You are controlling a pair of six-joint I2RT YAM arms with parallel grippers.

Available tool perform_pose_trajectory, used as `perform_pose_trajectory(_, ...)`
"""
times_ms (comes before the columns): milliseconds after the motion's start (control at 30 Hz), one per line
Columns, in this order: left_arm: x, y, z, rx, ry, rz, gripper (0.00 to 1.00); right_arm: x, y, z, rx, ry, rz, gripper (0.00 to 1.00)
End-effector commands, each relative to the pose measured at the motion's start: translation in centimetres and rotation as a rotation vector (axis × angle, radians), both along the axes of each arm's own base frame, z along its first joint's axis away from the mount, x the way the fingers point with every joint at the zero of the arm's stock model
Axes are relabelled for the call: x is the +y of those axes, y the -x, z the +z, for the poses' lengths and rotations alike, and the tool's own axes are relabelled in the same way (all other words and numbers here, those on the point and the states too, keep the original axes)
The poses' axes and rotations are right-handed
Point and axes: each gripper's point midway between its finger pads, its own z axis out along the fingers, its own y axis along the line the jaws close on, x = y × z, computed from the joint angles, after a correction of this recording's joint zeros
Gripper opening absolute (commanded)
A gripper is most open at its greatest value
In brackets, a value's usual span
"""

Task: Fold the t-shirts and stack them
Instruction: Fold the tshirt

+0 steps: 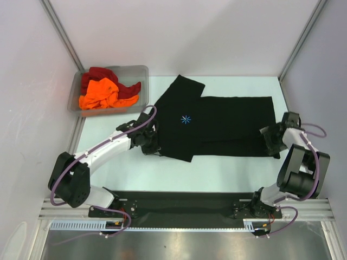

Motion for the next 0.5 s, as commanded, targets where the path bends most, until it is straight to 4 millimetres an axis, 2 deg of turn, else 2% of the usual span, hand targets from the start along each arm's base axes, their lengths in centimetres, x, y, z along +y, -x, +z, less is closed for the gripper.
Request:
perform_pose_trajectory(0, -0.6, -0.8, 1.6, -0.048, -0.004, -0.012, 0.0, 0.8, -1.6, 1.4, -0.169, -0.125, -0.105, 0.79)
perform_pose_trajectory(133, -1.1, -2.0, 2.7, -0.146, -0.043, -0.054, 0.0, -0.1, -1.8, 1.8, -0.219, -0.11, -0.111, 0.78)
perform_pose_trajectory(267, -0.9, -2.8, 3.7, -0.257, -0.088, -0.11, 0.0, -0.6, -1.1, 1.8, -0.279, -0.142, -0.076, 0.75)
perform_pose_trajectory(333, -0.7, -3.0, 3.2, -0.289, -0.1, -0.132, 0.0, -0.7, -0.1, 1.0, -0.257, -0.151, -0.064, 0.73)
perform_pose_trajectory(467, -1.6, -2.9, 2.5, -0.332, -0.05, -0.173, 0.0, -1.7, 0.3, 1.5, -0.255, -0.129, -0.05, 0.7)
